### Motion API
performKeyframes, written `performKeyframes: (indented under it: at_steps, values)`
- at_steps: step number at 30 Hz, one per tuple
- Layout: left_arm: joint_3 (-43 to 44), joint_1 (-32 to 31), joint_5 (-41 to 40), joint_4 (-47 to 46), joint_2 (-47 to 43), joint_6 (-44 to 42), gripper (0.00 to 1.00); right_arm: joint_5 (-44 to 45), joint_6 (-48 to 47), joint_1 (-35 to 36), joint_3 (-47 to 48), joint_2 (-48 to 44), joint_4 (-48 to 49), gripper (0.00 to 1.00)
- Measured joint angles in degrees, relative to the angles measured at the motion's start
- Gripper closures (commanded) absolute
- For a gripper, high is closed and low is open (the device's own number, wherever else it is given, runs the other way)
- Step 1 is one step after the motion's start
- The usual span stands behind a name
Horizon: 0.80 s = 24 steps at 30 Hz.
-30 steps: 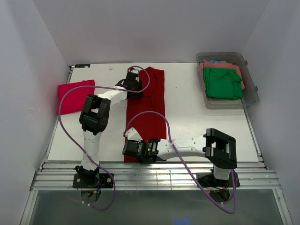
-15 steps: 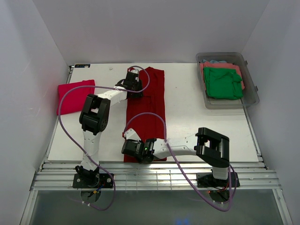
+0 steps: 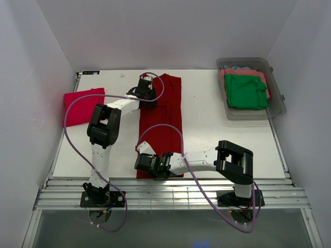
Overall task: Fold and stack the t-shirts
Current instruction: Fold the tshirt
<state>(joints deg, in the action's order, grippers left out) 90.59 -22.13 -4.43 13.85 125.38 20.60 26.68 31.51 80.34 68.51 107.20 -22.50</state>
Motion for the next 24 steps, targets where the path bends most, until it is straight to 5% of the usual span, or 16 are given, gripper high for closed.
performKeyframes:
  at_steps: [24]
  values:
    - [0.07, 0.74, 0.98, -0.33, 0.13, -0.24, 0.42, 0.2, 1.07, 0.13, -0.04, -3.69, -5.35, 0.9]
